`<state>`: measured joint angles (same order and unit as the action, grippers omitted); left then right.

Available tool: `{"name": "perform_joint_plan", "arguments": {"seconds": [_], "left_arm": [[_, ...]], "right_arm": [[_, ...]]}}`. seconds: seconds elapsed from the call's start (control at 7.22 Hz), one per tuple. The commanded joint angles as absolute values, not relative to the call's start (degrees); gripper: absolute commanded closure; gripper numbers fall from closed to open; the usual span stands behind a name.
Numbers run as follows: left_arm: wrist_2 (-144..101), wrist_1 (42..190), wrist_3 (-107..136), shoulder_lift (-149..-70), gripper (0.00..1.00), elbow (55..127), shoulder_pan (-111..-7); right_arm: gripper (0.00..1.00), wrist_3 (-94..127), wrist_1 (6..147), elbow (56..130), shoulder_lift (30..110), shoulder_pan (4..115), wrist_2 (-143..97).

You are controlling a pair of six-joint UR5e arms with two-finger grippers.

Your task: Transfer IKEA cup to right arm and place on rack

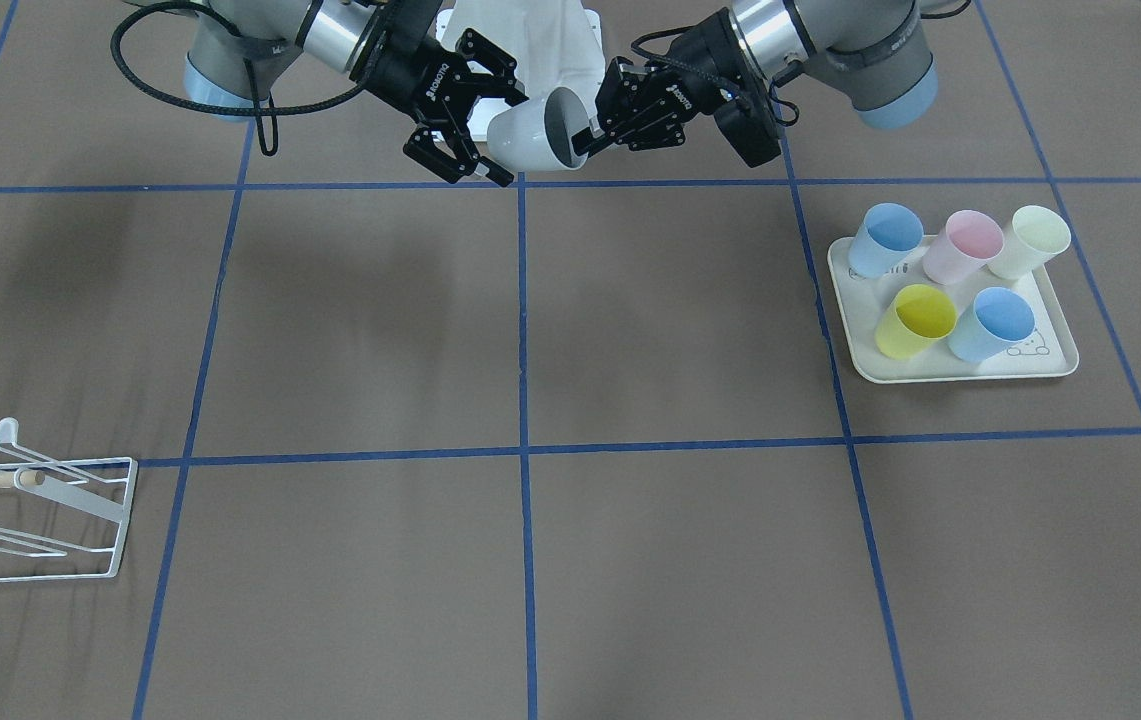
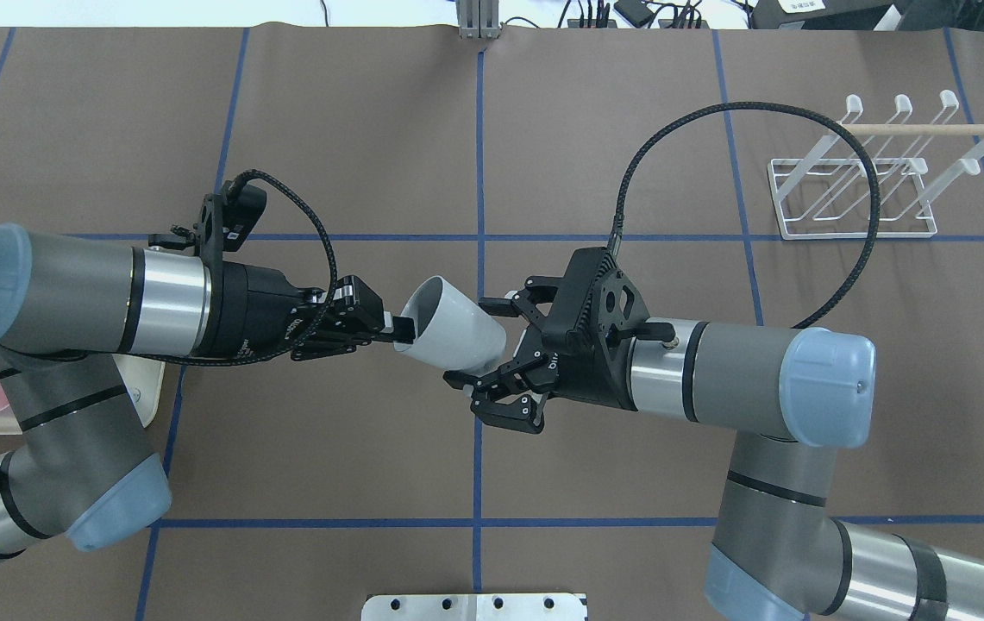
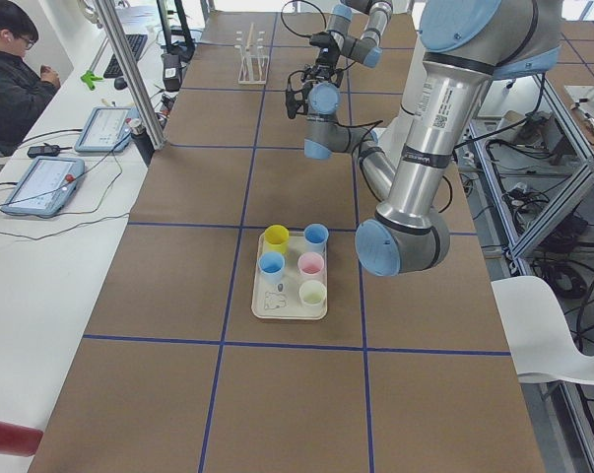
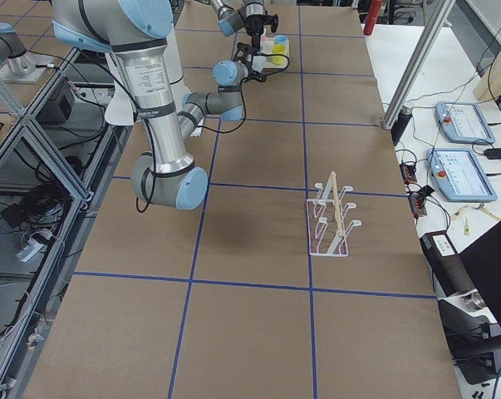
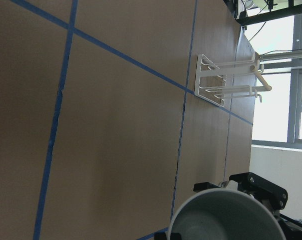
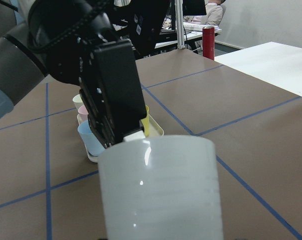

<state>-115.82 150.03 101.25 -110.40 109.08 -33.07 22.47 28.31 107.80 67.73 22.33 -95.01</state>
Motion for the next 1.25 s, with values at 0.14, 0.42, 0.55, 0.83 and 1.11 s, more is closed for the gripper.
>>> {"name": "perform_joint_plan", "arguments": {"seconds": [0.14, 0.42, 0.55, 0.83, 1.11], "left_arm": [[-115.84, 150.03, 101.25, -110.48, 1.00, 108.98, -33.05], [-115.84, 150.03, 101.16, -110.57, 0.49, 108.98, -33.05], [-115.84, 149.94, 100.81, -110.57, 0.00, 109.07, -33.13], [-116.63, 149.77, 99.68, -110.48, 0.00, 109.33, -33.83], [-117.41, 149.33, 93.64, -107.17, 0.00, 109.16, -36.10]], "right_arm": [[0.31, 22.59, 28.39, 107.84, 67.59, 22.32, -95.01], [0.83, 22.94, 28.39, 107.93, 68.11, 22.24, -95.19], [0.90, 24.16, 28.39, 107.76, 68.12, 22.15, -95.19], [0.94, 24.26, 28.48, 107.67, 68.20, 22.15, -95.19], [1.00, 24.26, 29.44, 107.84, 68.99, 22.24, -96.58]]}}
